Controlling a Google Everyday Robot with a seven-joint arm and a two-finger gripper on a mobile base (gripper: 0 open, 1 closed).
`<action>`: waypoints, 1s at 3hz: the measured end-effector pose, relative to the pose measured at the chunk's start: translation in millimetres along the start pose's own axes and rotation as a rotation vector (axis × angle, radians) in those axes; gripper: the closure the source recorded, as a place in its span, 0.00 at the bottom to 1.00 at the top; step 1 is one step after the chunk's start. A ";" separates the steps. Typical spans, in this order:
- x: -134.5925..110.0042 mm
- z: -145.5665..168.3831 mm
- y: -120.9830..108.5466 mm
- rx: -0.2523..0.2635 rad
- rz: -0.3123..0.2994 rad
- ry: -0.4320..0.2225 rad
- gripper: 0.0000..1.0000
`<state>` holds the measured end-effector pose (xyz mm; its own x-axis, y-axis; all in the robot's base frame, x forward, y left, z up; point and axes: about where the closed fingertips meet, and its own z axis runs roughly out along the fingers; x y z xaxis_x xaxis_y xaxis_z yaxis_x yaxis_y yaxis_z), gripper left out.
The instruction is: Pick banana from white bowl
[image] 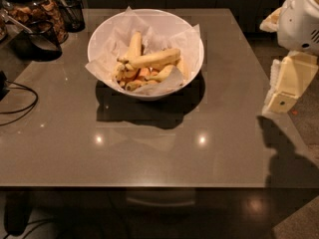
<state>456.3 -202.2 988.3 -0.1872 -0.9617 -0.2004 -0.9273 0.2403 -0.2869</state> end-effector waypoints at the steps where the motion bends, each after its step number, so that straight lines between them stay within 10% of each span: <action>1: -21.9 -5.9 -26.9 0.038 -0.043 -0.025 0.00; 3: -94.3 0.3 -73.6 0.050 -0.223 -0.010 0.00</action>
Offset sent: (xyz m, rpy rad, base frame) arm 0.0977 0.0748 0.0476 -0.1171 -0.0710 0.2421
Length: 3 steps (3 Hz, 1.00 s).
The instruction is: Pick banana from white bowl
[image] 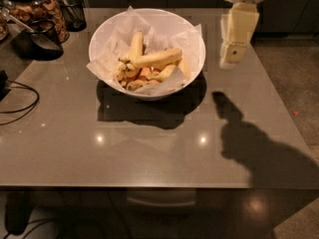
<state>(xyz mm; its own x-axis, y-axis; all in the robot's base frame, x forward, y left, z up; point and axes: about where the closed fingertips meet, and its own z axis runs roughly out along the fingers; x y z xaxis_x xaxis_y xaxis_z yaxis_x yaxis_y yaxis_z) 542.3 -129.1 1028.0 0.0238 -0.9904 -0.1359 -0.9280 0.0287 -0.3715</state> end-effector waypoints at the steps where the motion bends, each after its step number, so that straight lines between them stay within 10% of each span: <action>1: -5.2 -1.0 -3.6 0.016 -0.004 -0.011 0.00; 3: -37.7 27.1 -25.5 -0.011 -0.065 -0.039 0.14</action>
Offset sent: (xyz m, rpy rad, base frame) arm 0.0230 0.0298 -0.0048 0.0501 -0.0010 0.0610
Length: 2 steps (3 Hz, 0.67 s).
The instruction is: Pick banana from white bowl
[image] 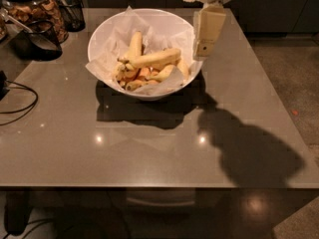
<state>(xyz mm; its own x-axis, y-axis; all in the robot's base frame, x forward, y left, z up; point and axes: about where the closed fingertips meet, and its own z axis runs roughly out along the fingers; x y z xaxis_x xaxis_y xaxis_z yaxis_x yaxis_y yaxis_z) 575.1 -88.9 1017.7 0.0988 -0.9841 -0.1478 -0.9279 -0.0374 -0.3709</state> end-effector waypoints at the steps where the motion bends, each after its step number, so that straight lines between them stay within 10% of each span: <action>1: -14.6 19.1 -10.8 -0.034 -0.039 0.005 0.31; 2: -24.9 34.2 -18.1 -0.060 -0.064 0.008 0.26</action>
Offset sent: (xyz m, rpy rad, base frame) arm 0.0280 0.0371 -0.0350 -0.0810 0.1255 0.0927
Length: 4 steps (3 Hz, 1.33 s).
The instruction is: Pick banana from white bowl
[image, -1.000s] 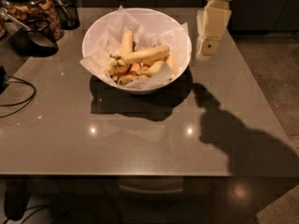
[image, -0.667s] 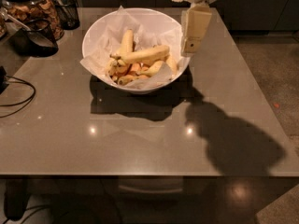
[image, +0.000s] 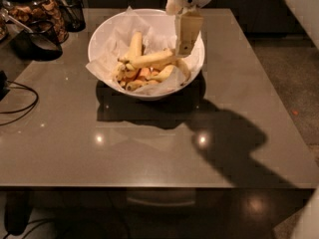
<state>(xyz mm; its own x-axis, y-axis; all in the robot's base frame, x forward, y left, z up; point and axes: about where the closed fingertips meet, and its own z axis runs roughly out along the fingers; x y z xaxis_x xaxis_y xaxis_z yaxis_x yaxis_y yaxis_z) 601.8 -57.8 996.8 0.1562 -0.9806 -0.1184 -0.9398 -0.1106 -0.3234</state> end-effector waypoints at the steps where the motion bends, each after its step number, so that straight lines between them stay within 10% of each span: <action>1: -5.8 20.1 -3.4 -0.039 -0.016 0.008 0.22; 4: -15.9 56.1 -8.8 -0.115 -0.017 -0.004 0.41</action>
Offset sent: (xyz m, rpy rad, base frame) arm 0.0046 0.0134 -0.0506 -0.0713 0.1661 0.0328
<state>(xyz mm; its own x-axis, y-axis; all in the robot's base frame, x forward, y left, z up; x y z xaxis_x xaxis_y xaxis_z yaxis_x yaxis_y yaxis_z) 624.6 -32.1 948.8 0.1732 -0.9779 -0.1175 -0.9656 -0.1451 -0.2158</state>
